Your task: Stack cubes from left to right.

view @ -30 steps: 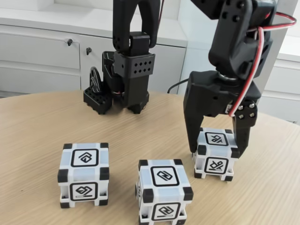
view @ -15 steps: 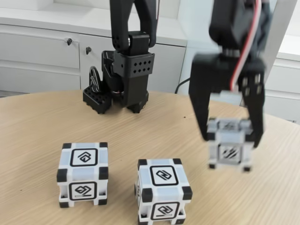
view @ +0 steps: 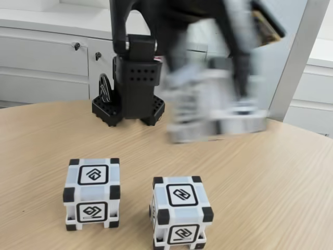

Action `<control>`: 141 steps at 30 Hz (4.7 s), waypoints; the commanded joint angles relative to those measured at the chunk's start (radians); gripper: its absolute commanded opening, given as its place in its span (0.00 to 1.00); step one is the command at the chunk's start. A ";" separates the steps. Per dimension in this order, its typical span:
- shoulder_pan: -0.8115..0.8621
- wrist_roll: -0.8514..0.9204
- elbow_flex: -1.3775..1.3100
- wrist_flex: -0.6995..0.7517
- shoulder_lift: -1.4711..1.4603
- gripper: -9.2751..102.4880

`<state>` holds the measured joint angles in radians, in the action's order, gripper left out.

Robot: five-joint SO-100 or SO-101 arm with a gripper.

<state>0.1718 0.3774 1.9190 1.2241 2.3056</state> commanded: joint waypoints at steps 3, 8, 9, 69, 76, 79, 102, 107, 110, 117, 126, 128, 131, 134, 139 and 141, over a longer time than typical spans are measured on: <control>0.201 -0.020 -0.011 -0.003 0.011 0.08; 0.290 -0.040 0.063 -0.003 -0.028 0.08; 0.301 -0.035 0.083 -0.003 -0.040 0.08; 0.316 -0.238 0.035 0.285 -0.110 0.08; 0.316 -0.255 0.035 0.285 -0.169 0.08; 0.316 -0.256 0.035 0.285 -0.201 0.08; 0.316 -0.278 -0.109 0.238 -0.204 0.08; 0.316 -0.276 -0.114 0.238 -0.209 0.08; 0.316 -0.278 -0.109 0.238 -0.209 0.08; 0.316 -0.285 -0.101 0.238 -0.218 0.08; 0.316 -0.281 -0.103 0.238 -0.307 0.09; 0.316 -0.278 -0.103 0.238 -0.307 0.11; 0.316 -0.267 -0.101 0.239 -0.307 0.19; 0.314 -0.255 -0.101 0.253 -0.307 0.29; 0.301 -0.258 -0.100 0.256 -0.291 0.42; 0.301 -0.253 -0.100 0.256 -0.288 0.47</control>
<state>0.4771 0.1135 1.8561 1.4772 1.9988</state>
